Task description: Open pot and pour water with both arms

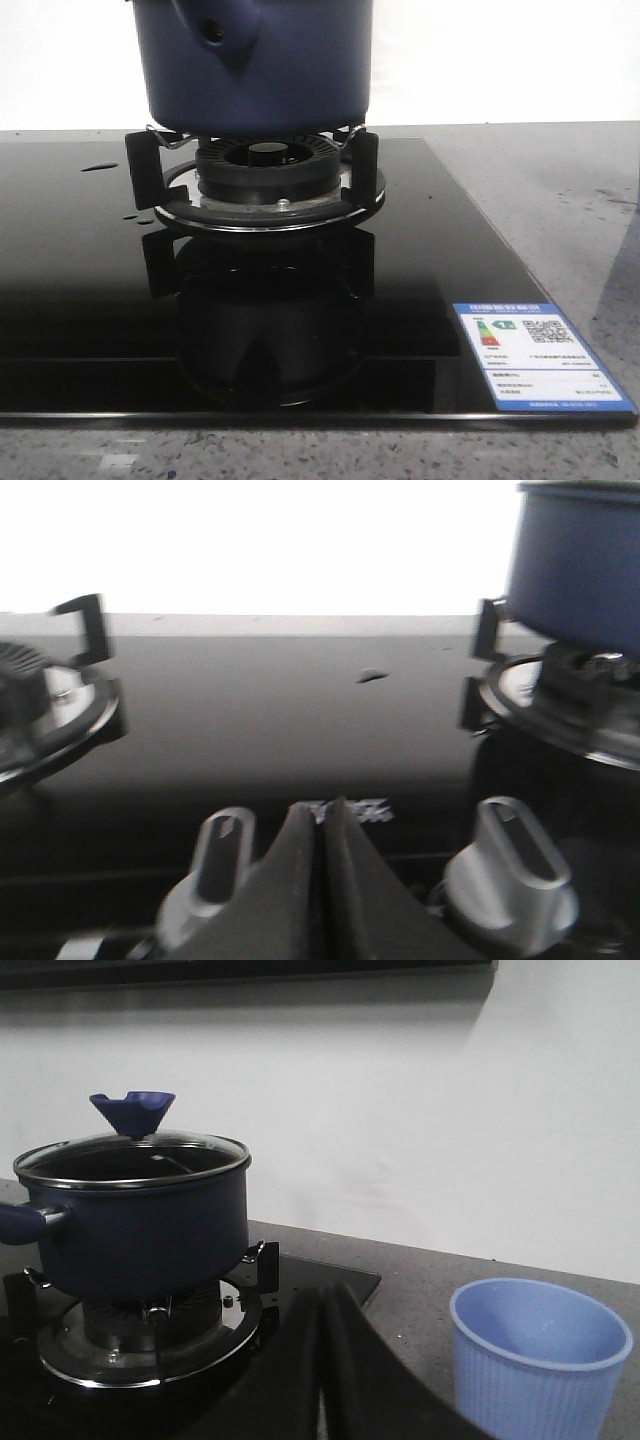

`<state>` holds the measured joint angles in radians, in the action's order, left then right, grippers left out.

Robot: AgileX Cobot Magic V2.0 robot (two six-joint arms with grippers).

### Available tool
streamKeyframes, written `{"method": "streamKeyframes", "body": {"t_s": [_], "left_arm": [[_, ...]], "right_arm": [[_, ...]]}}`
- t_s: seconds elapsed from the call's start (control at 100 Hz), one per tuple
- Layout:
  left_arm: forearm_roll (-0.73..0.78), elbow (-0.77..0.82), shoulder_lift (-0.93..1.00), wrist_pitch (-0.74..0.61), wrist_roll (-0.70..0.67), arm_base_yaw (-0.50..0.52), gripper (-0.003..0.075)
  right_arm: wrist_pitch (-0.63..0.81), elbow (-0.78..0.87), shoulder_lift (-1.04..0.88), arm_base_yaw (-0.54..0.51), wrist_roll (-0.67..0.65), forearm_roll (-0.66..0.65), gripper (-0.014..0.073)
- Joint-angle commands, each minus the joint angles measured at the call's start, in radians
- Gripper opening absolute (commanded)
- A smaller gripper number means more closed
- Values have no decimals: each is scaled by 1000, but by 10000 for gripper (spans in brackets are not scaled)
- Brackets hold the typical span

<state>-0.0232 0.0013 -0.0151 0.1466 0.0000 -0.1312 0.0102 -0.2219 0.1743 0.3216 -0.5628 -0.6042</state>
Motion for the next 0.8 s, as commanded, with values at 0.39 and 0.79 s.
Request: {"method": "streamKeyframes", "body": {"t_s": [0.39, 0.79], "left_arm": [[13, 32, 46, 141, -17, 98, -19], [13, 32, 46, 141, -17, 98, -19]], "right_arm": [[66, -25, 6, 1, 2, -11, -74], [66, -25, 6, 1, 2, -11, -74]]}}
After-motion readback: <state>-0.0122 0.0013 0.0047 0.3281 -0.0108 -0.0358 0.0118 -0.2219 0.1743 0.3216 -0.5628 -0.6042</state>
